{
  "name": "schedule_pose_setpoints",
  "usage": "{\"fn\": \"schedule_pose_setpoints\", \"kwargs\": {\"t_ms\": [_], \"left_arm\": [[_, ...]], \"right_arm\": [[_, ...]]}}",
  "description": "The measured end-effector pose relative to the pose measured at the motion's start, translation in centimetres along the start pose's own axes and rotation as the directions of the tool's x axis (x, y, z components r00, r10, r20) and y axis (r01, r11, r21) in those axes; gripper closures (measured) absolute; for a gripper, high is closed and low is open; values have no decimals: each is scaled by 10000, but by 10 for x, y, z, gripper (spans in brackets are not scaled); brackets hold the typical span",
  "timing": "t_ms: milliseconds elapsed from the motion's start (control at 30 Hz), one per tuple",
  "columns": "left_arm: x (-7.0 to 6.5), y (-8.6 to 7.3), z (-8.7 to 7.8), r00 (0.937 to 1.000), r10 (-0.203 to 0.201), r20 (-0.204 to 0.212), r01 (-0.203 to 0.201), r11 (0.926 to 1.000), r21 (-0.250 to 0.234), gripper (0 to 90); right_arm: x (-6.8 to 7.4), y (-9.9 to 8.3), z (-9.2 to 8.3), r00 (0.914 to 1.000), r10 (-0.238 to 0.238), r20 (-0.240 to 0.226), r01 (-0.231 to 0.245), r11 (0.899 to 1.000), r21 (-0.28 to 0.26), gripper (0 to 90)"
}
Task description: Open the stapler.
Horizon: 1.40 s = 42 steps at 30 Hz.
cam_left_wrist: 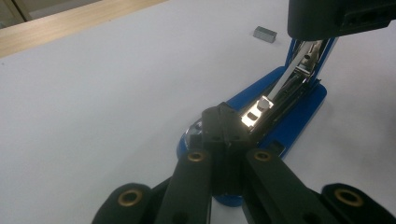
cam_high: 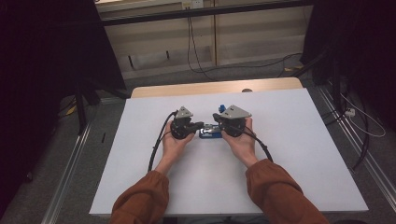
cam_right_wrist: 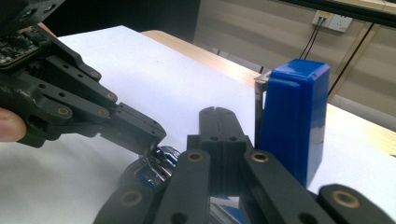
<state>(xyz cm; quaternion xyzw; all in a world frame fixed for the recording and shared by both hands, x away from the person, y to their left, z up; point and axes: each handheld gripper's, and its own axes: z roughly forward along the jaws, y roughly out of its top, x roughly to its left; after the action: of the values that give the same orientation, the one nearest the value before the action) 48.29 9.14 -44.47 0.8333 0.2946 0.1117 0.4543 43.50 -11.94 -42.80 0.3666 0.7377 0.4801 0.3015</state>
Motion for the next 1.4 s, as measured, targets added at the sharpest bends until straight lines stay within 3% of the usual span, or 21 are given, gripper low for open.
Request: {"fn": "schedule_pose_setpoints", "kwargs": {"t_ms": [500,633,1067,1400], "left_arm": [[0,0,0,10000,-20,-35,20,10000,-6,900],[0,0,0,10000,-17,-58,17,10000,-15,900],[0,0,-1,10000,-32,-62,32,10000,-4,900],[-1,0,-1,10000,-37,-68,37,10000,10,900]], "right_arm": [[-3,1,-4,9998,105,171,-107,9999,112,900],[-6,2,-7,9991,403,100,-403,9992,13,900],[-16,3,-16,9987,363,366,-365,9993,23,900],[-16,2,-17,9991,237,365,-239,9997,40,900]]}}
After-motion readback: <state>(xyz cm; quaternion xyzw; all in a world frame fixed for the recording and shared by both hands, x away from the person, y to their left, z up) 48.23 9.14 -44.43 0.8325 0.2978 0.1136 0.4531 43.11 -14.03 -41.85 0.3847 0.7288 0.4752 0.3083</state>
